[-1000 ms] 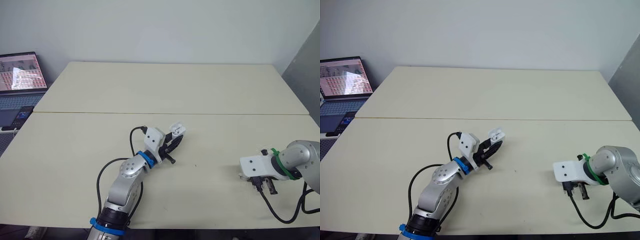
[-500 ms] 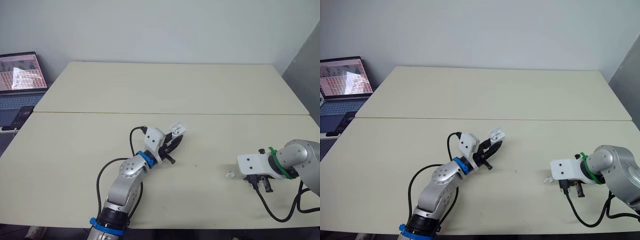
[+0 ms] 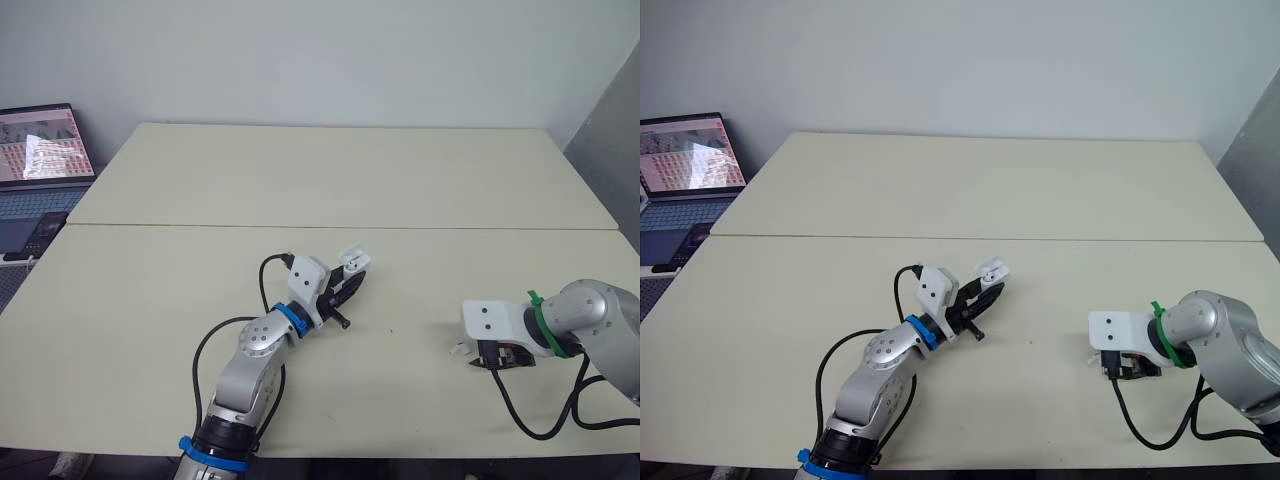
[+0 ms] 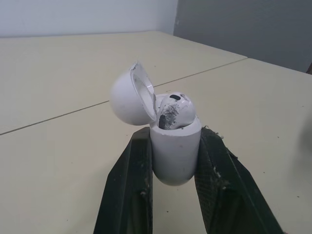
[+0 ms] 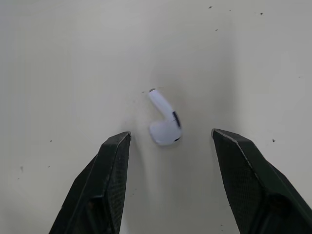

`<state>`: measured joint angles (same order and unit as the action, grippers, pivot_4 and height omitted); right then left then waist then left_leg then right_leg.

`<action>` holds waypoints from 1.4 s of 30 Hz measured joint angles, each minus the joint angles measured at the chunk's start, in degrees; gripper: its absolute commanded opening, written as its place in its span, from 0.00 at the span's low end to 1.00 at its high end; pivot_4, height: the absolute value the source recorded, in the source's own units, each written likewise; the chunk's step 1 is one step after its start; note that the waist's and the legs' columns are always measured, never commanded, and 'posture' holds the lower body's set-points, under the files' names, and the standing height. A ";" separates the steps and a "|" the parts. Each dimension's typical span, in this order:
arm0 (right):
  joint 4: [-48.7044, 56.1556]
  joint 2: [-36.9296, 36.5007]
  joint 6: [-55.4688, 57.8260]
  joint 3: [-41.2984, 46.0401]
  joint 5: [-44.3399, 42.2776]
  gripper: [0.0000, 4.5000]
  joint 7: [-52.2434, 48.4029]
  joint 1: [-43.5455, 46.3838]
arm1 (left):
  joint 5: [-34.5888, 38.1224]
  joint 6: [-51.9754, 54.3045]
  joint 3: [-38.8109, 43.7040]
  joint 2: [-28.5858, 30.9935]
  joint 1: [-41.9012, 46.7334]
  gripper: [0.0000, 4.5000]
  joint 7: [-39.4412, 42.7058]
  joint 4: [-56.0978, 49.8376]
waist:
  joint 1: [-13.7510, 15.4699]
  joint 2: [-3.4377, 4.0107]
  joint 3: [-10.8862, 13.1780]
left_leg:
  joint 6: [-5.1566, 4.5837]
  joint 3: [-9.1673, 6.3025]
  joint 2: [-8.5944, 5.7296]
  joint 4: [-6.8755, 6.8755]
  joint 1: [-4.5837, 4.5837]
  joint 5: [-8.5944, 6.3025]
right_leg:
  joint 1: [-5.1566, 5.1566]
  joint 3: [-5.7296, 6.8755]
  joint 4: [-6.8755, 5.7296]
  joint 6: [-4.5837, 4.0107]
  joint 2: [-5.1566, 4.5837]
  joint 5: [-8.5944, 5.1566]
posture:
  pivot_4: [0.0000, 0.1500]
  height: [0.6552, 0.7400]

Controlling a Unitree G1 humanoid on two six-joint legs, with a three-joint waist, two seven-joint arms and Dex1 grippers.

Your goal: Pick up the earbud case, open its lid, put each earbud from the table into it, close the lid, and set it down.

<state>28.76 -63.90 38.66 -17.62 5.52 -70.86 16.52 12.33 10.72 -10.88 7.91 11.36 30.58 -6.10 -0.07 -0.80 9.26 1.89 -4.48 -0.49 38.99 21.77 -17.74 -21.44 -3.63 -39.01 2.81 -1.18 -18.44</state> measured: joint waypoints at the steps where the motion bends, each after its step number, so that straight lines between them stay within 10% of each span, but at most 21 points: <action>1: -0.02 0.09 0.44 -0.25 0.00 0.62 0.04 0.02 | 0.00 0.00 0.00 0.06 -0.01 0.17 -0.01 0.00 | 0.01 0.00 0.00 | 0.00 -0.01 0.00 0.00 0.01 0.00 | 0.00 0.00 0.01 0.00 0.00 0.00 | 1.00 1.00; 11: -0.02 0.92 2.56 -1.70 -0.04 0.09 0.24 0.35 | 0.00 0.00 0.00 0.34 -0.20 0.17 -0.05 -0.01 | 0.00 0.00 0.00 | 0.00 -0.01 0.01 0.00 0.00 0.00 | 0.00 0.00 0.00 0.00 0.00 0.00 | 1.00 1.00; 19: -0.04 0.44 -0.20 -1.63 -0.06 0.09 0.07 0.23 | 0.00 0.00 0.00 0.67 -0.36 0.17 -0.04 -0.02 | 0.00 0.00 0.00 | 0.00 0.00 0.00 0.00 0.00 0.00 | 0.00 0.01 0.00 0.00 0.00 0.00 | 1.00 1.00; 37: -23.74 -9.07 -70.14 -2.33 6.01 0.09 -9.70 3.73 | 0.00 0.03 0.00 0.67 -0.49 0.17 -0.16 -0.04 | -0.11 0.00 0.01 | 0.05 0.09 0.02 0.00 -0.06 0.03 | 0.02 0.00 0.00 0.00 0.00 0.00 | 1.00 1.00; 42: -27.60 -7.62 -76.12 -4.10 9.46 0.47 -10.27 6.75 | 0.00 0.03 0.01 0.66 -0.50 0.17 -0.31 -0.08 | -0.13 0.03 0.00 | 0.16 0.09 0.03 0.00 -0.08 0.09 | 0.00 -0.03 -0.03 0.00 0.00 0.00 | 1.00 1.00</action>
<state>1.16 -71.52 -37.47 -21.72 14.98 -81.14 23.27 12.32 10.74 -10.88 8.58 10.85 30.27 -6.18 -0.19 -0.77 9.26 2.04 -4.39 -0.46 38.99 21.69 -17.65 -21.43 -3.66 -39.03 2.81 -1.18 -18.44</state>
